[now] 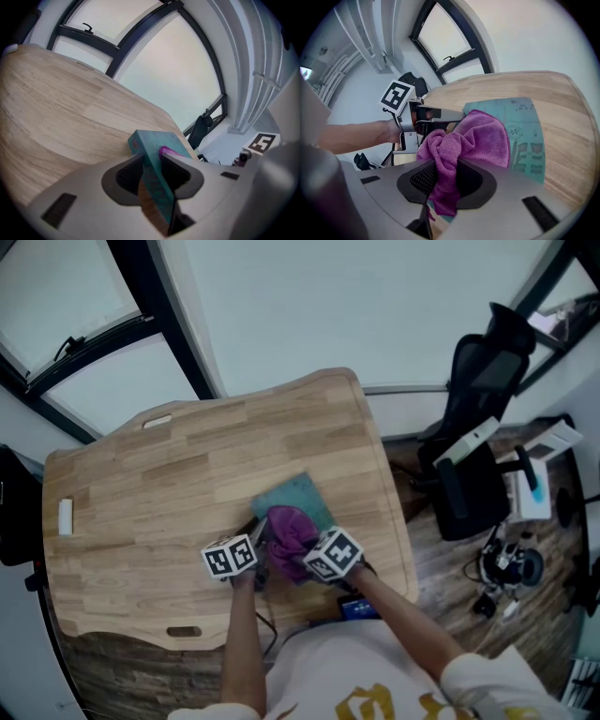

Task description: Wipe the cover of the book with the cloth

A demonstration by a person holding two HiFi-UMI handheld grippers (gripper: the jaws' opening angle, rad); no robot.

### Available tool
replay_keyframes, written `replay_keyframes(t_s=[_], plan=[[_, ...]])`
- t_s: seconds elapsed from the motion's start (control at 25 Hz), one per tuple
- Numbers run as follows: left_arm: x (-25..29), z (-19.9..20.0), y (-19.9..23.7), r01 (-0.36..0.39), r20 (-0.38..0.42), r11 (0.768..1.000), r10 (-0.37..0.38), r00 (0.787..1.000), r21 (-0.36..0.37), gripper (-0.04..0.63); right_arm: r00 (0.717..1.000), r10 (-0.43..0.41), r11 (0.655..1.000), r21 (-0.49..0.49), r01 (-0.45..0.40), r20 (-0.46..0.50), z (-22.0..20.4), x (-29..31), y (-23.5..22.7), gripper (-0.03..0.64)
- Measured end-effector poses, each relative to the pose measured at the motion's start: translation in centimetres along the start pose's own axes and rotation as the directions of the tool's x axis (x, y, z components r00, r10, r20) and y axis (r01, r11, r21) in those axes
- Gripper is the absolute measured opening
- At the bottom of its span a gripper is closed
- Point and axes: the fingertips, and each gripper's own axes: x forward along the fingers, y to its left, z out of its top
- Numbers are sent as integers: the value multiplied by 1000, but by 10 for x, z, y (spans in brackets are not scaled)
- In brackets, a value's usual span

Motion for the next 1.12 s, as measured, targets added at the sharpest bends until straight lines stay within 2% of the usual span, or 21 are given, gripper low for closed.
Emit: replay_keyframes(t_s=[0.4,1.12], plan=[[0,0,0,2,-1,1000,-2,1000,-2,124,1000,12,1000,-4,-12,-8,-7,-5,-2,97],[0,-1,0,4,-3,1000,-4,1000,-4,124,1000,-4,997,83,2,19,-19,-28,-31,97]])
